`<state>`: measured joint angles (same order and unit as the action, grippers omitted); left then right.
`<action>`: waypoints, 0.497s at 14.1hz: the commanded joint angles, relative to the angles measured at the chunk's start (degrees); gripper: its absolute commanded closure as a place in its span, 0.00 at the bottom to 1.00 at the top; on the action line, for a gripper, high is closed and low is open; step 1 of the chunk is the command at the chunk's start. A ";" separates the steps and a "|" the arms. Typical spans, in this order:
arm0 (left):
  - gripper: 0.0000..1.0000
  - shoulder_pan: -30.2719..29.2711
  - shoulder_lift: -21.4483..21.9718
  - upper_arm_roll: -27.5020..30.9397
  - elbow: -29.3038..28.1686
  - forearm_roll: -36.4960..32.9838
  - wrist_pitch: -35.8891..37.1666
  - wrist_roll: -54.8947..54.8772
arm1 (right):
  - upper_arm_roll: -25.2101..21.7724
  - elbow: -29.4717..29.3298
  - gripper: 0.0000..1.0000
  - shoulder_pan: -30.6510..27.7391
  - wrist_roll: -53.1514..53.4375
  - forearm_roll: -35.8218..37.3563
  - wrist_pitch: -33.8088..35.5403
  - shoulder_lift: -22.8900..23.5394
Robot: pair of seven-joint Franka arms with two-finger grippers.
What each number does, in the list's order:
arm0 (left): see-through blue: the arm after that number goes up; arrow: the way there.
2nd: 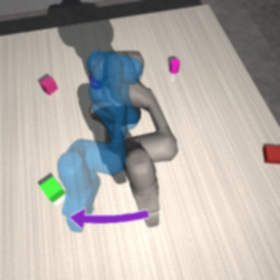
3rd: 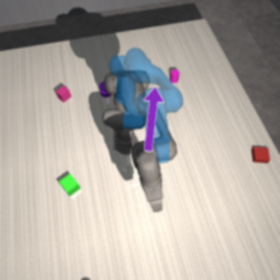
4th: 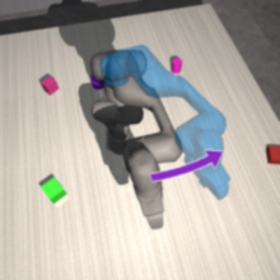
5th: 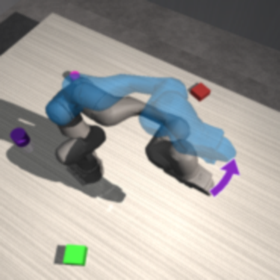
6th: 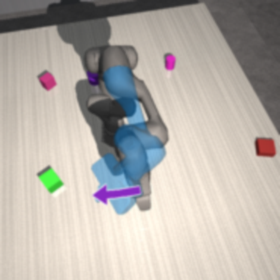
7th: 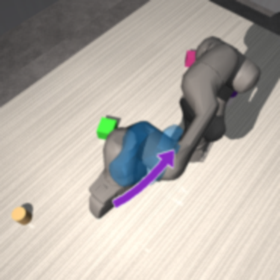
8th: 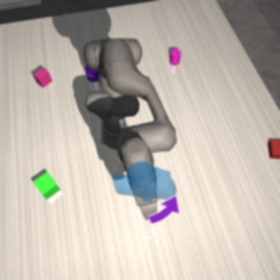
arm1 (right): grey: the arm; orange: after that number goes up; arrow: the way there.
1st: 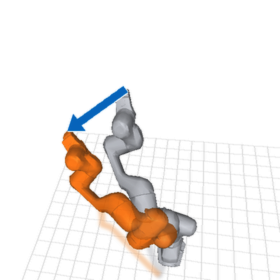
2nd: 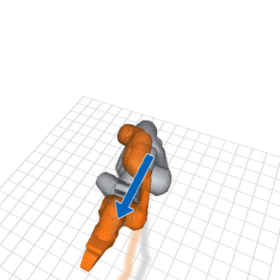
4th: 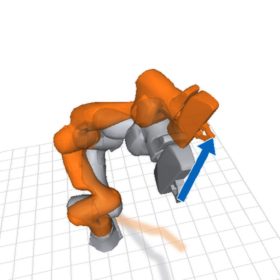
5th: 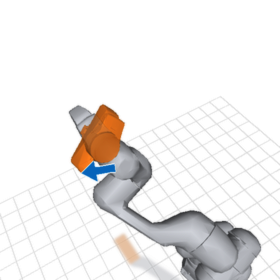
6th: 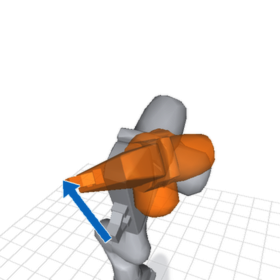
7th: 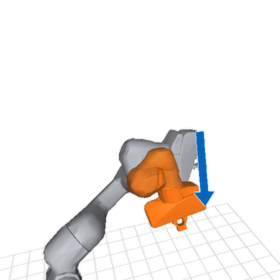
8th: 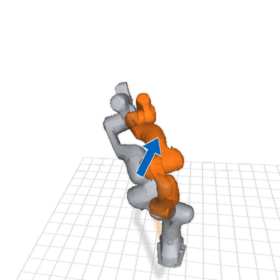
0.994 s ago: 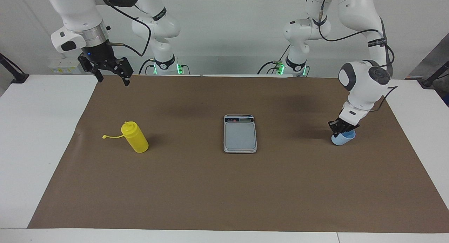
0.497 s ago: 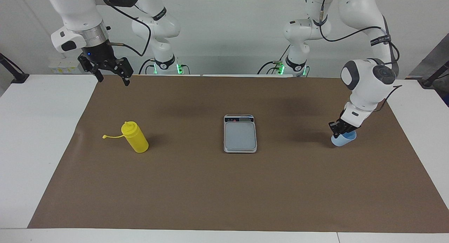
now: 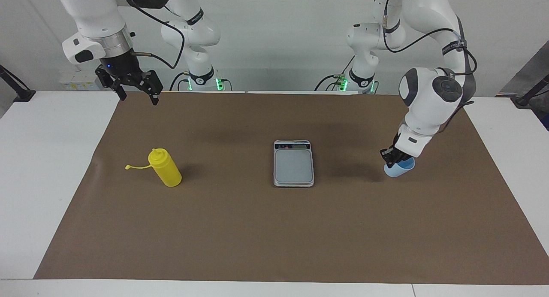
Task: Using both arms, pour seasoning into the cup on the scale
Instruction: 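Carry the blue cup with the left gripper and set it on the scale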
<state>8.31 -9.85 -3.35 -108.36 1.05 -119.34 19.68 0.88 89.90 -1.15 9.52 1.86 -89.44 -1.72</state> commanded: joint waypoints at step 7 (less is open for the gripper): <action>1.00 14.97 -0.87 0.80 2.01 0.09 0.42 24.86 | 0.18 0.36 0.00 -0.52 -0.91 -0.63 1.02 -0.75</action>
<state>20.61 -9.95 -3.52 -108.16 1.06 -119.38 40.14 0.88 89.90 -1.15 9.52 1.86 -89.44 -1.72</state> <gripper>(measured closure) 0.960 0.000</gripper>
